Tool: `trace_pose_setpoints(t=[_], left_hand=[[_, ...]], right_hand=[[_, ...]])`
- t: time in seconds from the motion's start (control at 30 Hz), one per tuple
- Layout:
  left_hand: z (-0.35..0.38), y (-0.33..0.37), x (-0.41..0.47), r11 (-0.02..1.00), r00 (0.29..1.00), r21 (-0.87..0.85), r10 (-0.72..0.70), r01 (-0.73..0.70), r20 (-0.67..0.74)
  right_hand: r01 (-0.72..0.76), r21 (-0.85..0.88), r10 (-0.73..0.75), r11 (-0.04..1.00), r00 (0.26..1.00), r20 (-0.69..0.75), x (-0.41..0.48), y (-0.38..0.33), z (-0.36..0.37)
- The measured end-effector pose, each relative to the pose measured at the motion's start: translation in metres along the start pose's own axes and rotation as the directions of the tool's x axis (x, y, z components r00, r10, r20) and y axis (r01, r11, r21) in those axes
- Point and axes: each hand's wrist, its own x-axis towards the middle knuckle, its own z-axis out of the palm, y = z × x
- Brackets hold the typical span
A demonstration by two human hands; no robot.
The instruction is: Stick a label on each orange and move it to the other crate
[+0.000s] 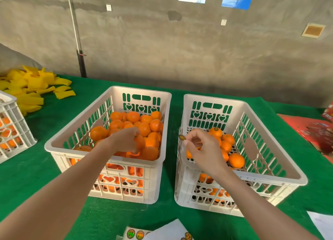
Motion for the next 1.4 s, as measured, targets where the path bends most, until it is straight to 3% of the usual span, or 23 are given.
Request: trace_pose_setpoints(t=[0.2,0.27,0.33,0.4,0.5,0.57,0.67,0.9,1.0,1.1,1.2,1.4], left_hand=[[0.01,-0.011,0.008,0.999,0.984,0.037,-0.008,0.015,-0.18],[0.009,-0.007,0.006,0.991,0.962,-0.128,-0.069,0.036,-0.265],[0.003,0.005,-0.002,0.915,0.918,-0.404,-0.153,-0.008,-0.365],[-0.007,0.023,-0.016,0.689,0.934,-0.715,-0.168,-0.116,-0.314],[-0.012,0.06,-0.047,0.225,0.994,-0.968,0.043,-0.107,-0.1],[-0.006,0.082,-0.062,0.063,0.99,-0.998,0.141,-0.014,-0.006],[0.013,0.105,-0.079,-0.093,0.958,-0.989,0.273,0.114,0.085],[0.052,0.13,-0.106,-0.269,0.899,-0.901,0.372,0.341,0.229],[0.066,0.138,-0.118,-0.307,0.898,-0.879,0.365,0.365,0.246],[0.077,0.14,-0.125,-0.339,0.92,-0.872,0.295,0.354,0.259],[0.081,0.14,-0.13,-0.349,0.924,-0.863,0.246,0.365,0.291],[0.087,0.14,-0.135,-0.346,0.923,-0.862,0.243,0.371,0.299]], right_hand=[[-0.081,0.04,0.081,0.996,0.997,0.021,-0.001,0.008,-0.009],[-0.104,0.063,0.103,0.993,0.994,0.028,-0.003,0.009,-0.013],[-0.113,0.105,0.112,0.988,0.994,0.018,-0.006,0.008,-0.016],[-0.106,0.144,0.106,0.984,0.994,0.008,-0.009,0.005,-0.018],[-0.055,0.213,0.054,0.976,0.998,0.012,-0.02,-0.003,-0.02],[-0.004,0.24,-0.001,0.971,1.0,0.022,-0.031,-0.01,-0.021],[0.031,0.248,-0.036,0.968,0.999,0.018,-0.049,-0.014,-0.024],[0.013,0.208,-0.001,0.978,0.998,-0.057,-0.093,-0.009,-0.036],[0.025,0.146,-0.016,0.989,0.998,-0.066,-0.11,-0.008,-0.036],[-0.031,0.315,0.054,0.948,0.997,-0.064,-0.121,-0.012,-0.039],[-0.159,0.531,0.221,0.832,0.974,-0.054,-0.123,-0.017,-0.044],[-0.269,0.497,0.282,0.825,0.958,0.051,-0.125,-0.02,-0.042]])
